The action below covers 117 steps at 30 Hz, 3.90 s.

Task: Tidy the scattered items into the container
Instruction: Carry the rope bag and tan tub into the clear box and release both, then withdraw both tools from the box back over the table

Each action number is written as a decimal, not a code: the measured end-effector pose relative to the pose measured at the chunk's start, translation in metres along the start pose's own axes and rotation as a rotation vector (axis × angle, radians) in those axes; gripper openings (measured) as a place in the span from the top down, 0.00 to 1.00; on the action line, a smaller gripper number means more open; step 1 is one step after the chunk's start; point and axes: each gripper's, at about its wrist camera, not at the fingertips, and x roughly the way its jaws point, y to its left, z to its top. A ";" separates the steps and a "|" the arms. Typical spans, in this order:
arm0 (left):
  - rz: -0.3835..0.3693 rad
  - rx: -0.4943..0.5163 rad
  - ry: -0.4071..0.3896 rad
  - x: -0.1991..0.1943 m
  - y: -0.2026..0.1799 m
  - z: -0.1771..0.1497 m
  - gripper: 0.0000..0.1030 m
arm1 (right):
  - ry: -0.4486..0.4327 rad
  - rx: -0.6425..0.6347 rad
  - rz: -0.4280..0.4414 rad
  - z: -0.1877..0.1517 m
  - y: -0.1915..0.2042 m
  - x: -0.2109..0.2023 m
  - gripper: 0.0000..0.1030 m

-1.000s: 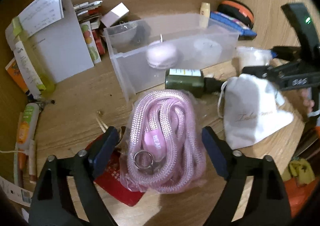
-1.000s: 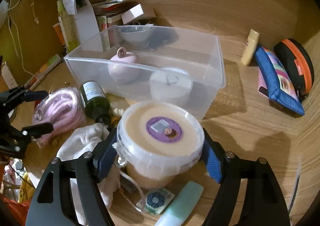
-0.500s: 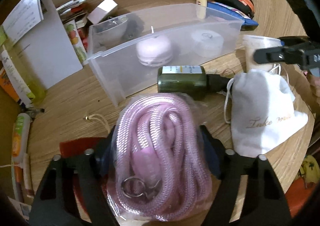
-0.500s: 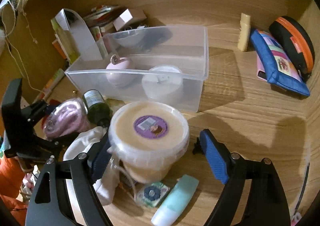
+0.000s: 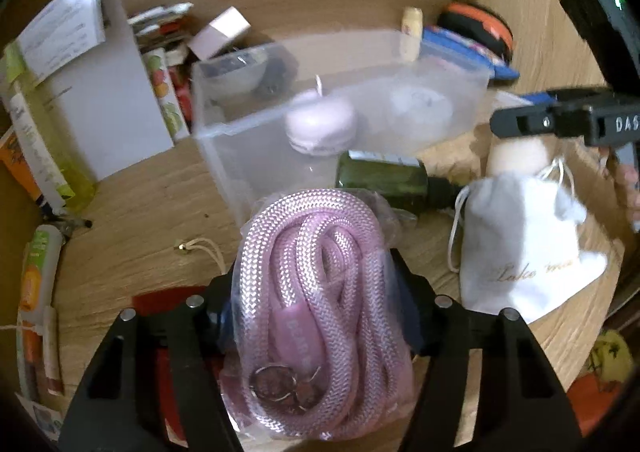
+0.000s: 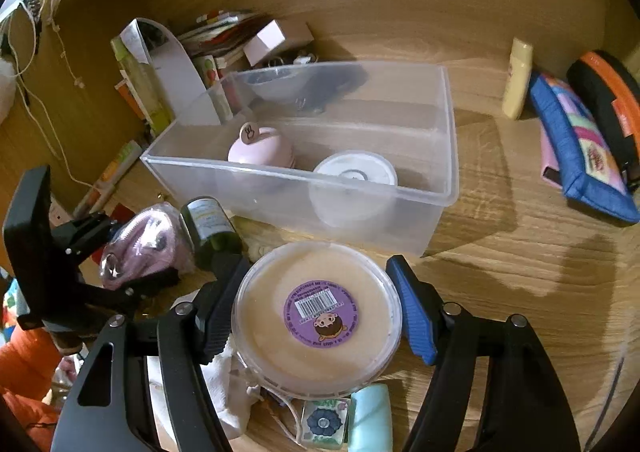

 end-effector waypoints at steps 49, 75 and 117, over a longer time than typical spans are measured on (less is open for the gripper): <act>-0.092 -0.188 -0.245 -0.015 0.055 0.123 0.45 | -0.153 0.010 0.023 0.096 -0.003 0.005 0.34; -0.056 -0.099 -0.086 0.052 0.042 0.127 0.44 | -0.119 -0.153 0.015 0.073 0.025 0.055 0.33; 0.092 -0.131 -0.165 -0.049 0.060 0.069 0.06 | -0.199 -0.096 -0.169 0.003 0.020 -0.050 0.19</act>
